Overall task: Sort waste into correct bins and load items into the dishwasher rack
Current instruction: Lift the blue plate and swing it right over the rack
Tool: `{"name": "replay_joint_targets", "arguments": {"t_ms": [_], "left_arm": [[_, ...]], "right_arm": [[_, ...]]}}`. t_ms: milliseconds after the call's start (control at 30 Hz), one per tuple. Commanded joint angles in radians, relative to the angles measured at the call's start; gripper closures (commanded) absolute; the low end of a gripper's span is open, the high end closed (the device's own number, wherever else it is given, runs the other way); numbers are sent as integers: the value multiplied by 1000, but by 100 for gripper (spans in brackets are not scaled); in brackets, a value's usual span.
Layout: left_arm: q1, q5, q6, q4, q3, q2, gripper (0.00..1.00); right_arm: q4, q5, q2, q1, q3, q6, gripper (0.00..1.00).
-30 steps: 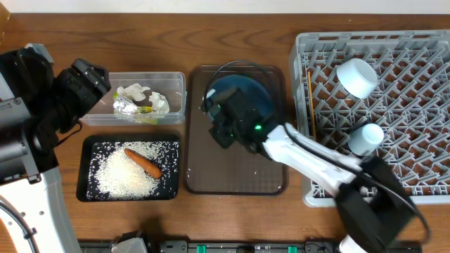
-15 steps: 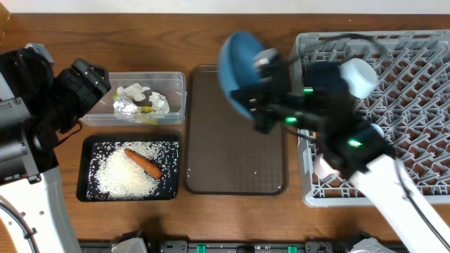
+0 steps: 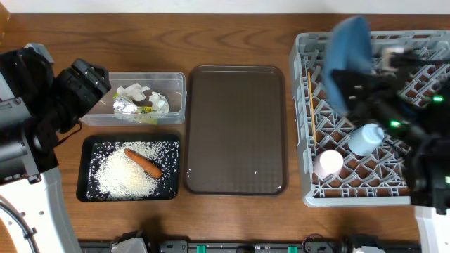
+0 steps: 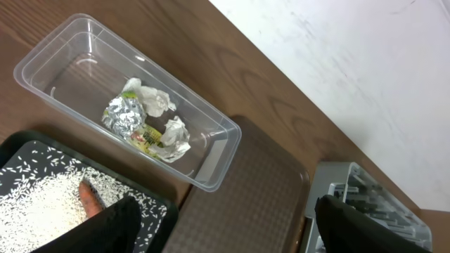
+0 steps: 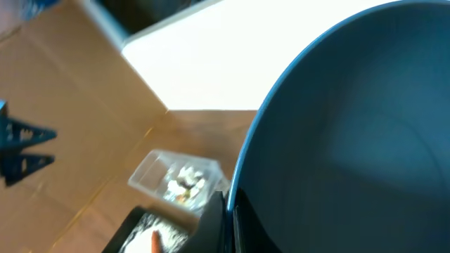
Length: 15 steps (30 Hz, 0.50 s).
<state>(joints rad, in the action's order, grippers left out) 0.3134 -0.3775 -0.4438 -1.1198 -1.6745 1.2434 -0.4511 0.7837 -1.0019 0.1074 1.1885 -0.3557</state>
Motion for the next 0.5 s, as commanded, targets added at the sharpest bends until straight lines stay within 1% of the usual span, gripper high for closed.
{"name": "replay_joint_targets", "arguments": {"t_ms": [0,133,267,367,467], "left_arm": [[5,8,14,-2,-5,-2,18],[5,9,14,-2,-5,-2,18],[4,9,14,-2,-5,-2,18],[4,8,14,-2,-5,-1,18],[4,9,13,-2,-5,-2,18]], "right_arm": [[2,159,6,144,3,-4,99],[25,300,-33,312,0,-3,99],[99,433,-97,430,0,-19,99],[150,490,-151,484,0,-61,99],[172,507,-204,499,0,-87,99]]}}
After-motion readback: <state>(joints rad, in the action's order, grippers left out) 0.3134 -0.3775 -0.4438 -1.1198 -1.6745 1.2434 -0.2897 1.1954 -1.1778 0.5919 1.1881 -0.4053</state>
